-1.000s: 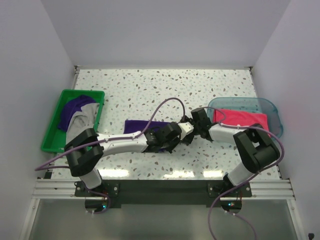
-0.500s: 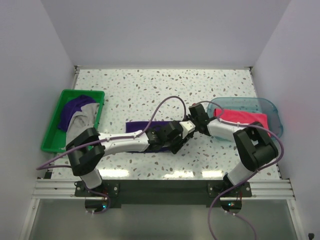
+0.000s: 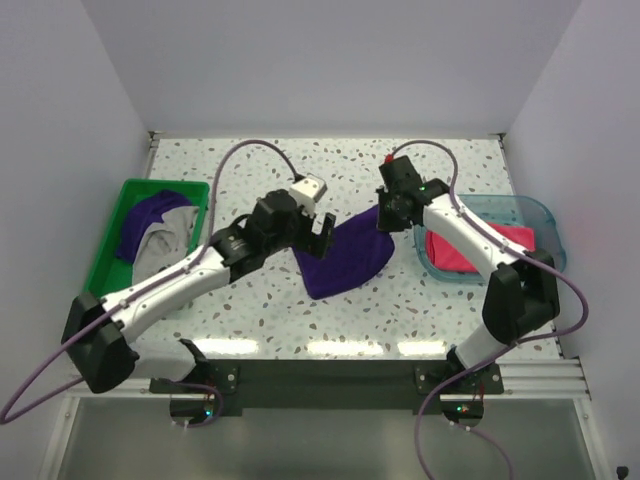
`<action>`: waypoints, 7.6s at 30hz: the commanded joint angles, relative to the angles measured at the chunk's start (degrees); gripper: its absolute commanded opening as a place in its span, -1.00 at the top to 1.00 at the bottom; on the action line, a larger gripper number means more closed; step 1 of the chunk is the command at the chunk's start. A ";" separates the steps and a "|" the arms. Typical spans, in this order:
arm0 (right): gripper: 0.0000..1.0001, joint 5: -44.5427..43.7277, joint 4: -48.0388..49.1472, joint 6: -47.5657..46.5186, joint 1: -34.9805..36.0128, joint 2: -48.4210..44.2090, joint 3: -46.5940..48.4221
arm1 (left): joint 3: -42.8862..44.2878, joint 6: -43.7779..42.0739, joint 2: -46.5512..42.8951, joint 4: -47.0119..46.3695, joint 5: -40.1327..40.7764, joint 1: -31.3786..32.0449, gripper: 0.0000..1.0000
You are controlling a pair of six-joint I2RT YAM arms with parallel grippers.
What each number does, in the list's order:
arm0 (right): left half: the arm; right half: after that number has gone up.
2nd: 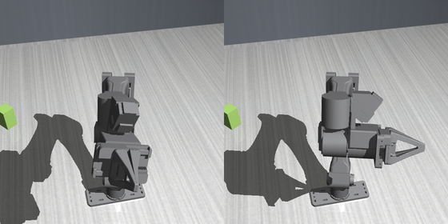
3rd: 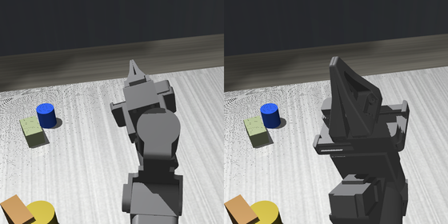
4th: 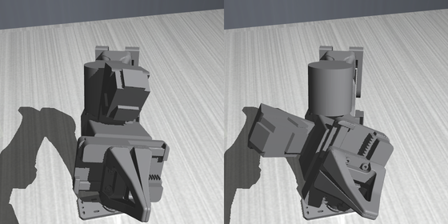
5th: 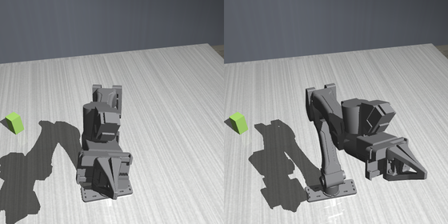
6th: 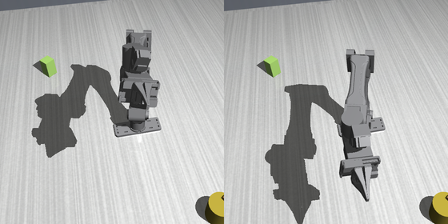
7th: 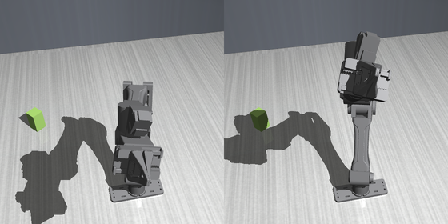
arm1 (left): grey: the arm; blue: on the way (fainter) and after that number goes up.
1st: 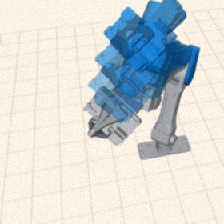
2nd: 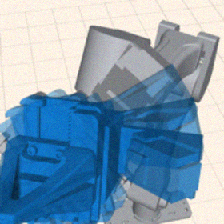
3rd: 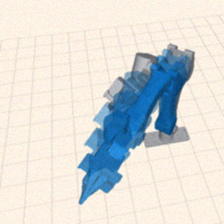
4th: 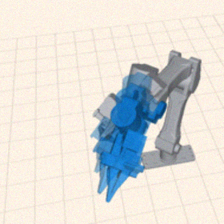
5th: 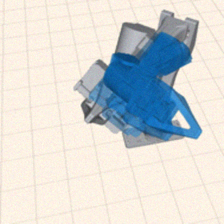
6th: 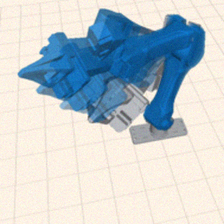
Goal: Fold and stack the towels
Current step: Neatly place the folded towel into the bin, then grab crumpled towel
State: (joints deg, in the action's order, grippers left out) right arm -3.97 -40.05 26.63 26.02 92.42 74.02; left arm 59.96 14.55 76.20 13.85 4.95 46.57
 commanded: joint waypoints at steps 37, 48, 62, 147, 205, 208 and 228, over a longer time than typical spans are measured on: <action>1.00 -43.32 15.61 -36.12 -25.14 -3.48 -2.65 | -18.13 -6.20 -17.49 -0.22 25.90 -10.88 -1.00; 1.00 -44.90 21.07 -38.59 -27.95 -4.27 -7.66 | -18.22 -6.28 -16.88 -0.22 25.99 -10.88 -1.00; 1.00 -45.95 23.97 -41.31 -28.92 -1.64 -8.54 | -18.22 -6.37 -16.53 -0.40 25.99 -10.88 -1.00; 0.13 -2.70 -2.22 -6.33 -24.35 -0.57 -4.24 | -11.98 -0.83 -7.65 5.40 18.78 -11.06 -1.00; -0.93 23.04 -1.17 -15.56 -10.73 -29.67 -11.79 | -1.70 16.21 19.67 5.23 8.41 -60.10 0.44; -0.93 21.64 -1.96 -16.17 -10.73 -29.84 -11.27 | -0.30 16.92 20.65 6.63 6.65 -60.10 1.00; -0.93 21.20 -3.80 -16.70 -10.73 -26.24 -5.91 | 37.90 10.94 7.11 22.98 6.41 -44.57 1.00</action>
State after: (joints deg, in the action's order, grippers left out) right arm 17.47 -43.70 10.81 15.07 66.37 65.04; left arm 89.45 27.86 82.94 34.68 14.70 -3.51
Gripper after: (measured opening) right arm 0.968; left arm 0.040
